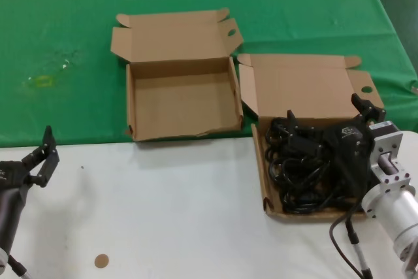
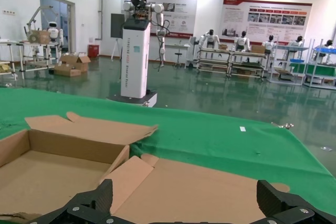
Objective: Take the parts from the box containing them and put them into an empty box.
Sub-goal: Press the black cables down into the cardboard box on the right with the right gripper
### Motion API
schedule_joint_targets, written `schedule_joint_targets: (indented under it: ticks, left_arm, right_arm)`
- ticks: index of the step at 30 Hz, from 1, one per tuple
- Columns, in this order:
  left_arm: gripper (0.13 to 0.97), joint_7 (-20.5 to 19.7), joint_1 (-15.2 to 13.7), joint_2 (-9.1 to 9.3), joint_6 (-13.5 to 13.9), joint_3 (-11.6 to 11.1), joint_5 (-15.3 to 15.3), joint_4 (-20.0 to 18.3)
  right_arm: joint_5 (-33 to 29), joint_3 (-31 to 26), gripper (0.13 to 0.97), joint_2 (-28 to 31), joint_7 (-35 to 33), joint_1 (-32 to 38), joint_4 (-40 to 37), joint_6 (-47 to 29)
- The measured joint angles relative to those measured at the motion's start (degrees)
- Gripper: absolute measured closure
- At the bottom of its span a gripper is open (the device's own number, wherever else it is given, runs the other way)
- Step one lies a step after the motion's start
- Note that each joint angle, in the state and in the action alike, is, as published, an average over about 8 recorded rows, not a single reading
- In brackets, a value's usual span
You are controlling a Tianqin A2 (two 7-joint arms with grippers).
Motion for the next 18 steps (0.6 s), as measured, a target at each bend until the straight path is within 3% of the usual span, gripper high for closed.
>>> schedule_joint_targets:
  ticks: [2,10,18]
  left_arm:
    - [0.362,0.0,0.0,0.0,0.0,0.0,0.0,0.0]
    - [0.579,0.0,0.0,0.0,0.0,0.0,0.0,0.0]
    - [0.751,0.0,0.0,0.0,0.0,0.0,0.0,0.0]
  right_arm:
    - [0.05,0.0,0.129,0.04,0.06,-0.03,0.03,0.13]
    - [0.91,-1.25,0.129,2.06,0.56,-0.22,0.81,1.53]
    - [7.07,-9.95,0.129,13.38,0.7,1.58,3.24,5.02]
